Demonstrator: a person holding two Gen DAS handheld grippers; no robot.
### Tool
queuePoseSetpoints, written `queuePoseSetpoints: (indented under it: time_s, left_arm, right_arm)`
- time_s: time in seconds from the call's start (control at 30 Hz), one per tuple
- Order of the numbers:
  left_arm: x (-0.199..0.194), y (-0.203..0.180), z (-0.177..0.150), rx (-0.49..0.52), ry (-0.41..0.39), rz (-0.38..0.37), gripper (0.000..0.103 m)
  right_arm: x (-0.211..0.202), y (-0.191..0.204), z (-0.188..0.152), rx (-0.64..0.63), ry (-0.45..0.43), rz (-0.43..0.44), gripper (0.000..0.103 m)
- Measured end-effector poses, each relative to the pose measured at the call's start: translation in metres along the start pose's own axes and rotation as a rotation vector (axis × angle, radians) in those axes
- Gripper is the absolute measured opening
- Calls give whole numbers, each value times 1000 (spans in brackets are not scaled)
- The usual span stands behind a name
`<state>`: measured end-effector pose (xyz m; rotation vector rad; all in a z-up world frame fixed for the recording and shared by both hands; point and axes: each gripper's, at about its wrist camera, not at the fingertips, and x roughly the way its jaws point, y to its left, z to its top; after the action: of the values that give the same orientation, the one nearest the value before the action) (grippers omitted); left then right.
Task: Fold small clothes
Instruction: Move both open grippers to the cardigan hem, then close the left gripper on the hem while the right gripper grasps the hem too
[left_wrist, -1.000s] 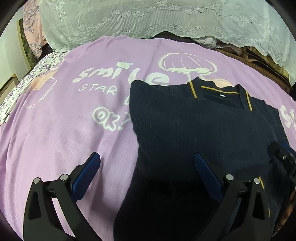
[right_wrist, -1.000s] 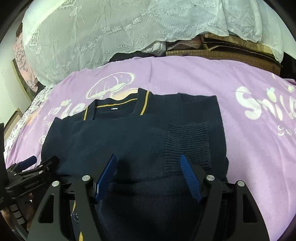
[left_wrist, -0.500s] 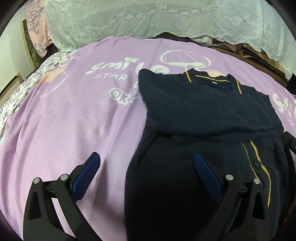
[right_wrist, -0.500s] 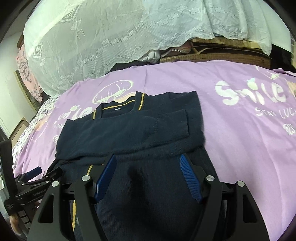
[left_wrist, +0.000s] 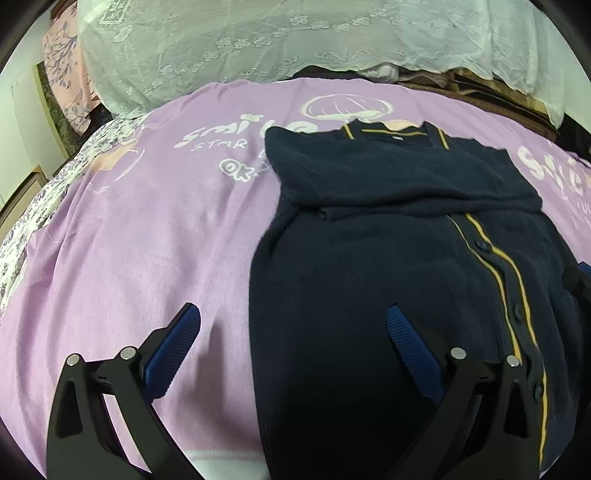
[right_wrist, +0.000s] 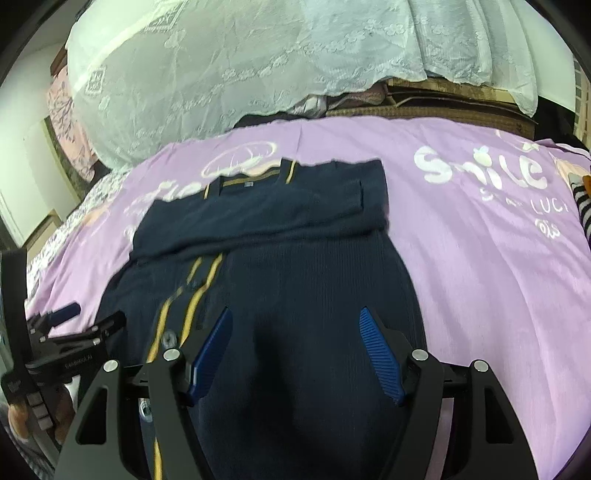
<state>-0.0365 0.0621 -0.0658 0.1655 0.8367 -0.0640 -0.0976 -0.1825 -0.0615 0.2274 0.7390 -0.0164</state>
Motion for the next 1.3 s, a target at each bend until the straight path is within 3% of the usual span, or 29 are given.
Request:
queuePoseSetpoints:
  time_s: [0.1, 0.63, 0.93, 1.13, 1.3]
  left_arm:
    - [-1, -3, -3, 13, 1, 5, 98]
    - [-11, -6, -17, 30, 15, -34, 98]
    - [-25, -3, -34, 30, 33, -146, 98]
    - [-26, 10, -49, -24, 103, -298, 98]
    - [-29, 12, -55, -30, 116, -344, 98]
  right_arm:
    - [5, -5, -12, 9, 42, 1, 72]
    - [-17, -14, -30, -2, 37, 24, 74]
    - [-38, -27, -41, 13, 13, 45, 74]
    - [-58, -35, -46, 15, -36, 36, 77]
    - [-58, -53, -52, 73, -13, 42, 78]
